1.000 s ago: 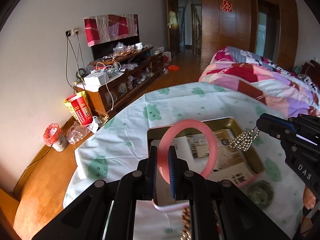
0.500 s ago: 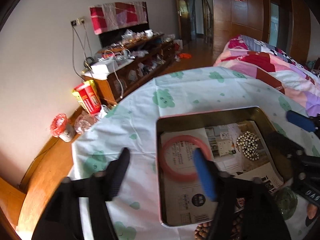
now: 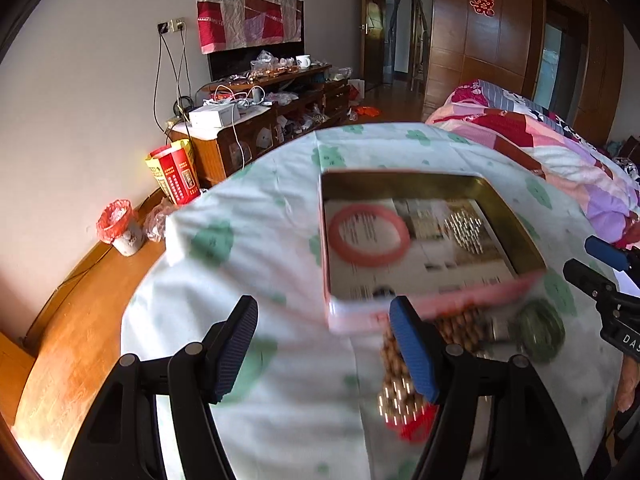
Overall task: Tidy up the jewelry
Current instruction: 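Grasp the bead bracelet by its red tassel with the left tool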
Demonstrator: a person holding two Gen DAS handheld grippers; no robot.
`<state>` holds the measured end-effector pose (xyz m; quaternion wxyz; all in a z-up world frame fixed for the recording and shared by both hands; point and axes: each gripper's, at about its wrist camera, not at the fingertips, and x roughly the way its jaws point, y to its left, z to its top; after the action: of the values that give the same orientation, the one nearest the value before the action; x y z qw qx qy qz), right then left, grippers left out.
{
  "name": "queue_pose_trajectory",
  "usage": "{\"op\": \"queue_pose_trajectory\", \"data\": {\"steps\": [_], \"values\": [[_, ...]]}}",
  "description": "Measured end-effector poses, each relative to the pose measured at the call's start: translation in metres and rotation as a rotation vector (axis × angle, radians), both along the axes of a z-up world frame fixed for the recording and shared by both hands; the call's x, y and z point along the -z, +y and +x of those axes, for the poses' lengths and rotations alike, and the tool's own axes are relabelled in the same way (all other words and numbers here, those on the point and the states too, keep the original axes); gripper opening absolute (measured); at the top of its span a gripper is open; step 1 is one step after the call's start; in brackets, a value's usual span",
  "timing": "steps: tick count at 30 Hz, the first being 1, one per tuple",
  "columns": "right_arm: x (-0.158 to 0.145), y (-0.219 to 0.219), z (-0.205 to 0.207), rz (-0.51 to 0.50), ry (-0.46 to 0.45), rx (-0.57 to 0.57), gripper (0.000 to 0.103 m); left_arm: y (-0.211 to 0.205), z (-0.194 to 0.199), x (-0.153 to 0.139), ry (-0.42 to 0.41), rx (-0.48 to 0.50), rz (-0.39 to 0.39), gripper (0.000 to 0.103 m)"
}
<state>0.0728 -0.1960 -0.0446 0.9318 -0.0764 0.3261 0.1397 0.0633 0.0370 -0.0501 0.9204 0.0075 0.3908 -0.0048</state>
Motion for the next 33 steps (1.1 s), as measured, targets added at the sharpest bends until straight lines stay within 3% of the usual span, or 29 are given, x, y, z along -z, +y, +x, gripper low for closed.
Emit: {"op": "queue_pose_trajectory", "data": {"steps": [12,19,29,32,33], "values": [[0.03,-0.013,-0.037,-0.021,0.056,0.028,0.068,-0.025,-0.03,0.016,0.024,0.049,0.003,0.069],[0.026,-0.002,-0.049,-0.017,0.019,-0.016,0.068,-0.035,-0.035,0.022,0.033,0.076,0.008,0.068],[0.034,0.014,-0.055,-0.069,0.009,-0.047,0.068,-0.048,-0.036,0.036,0.081,0.149,-0.03,0.037],[0.035,0.015,-0.056,-0.072,0.011,-0.049,0.068,-0.051,-0.035,0.04,0.095,0.17,-0.04,0.006],[0.036,0.015,-0.056,-0.072,0.011,-0.049,0.068,-0.051,-0.036,0.039,0.087,0.168,-0.04,0.005]]}}
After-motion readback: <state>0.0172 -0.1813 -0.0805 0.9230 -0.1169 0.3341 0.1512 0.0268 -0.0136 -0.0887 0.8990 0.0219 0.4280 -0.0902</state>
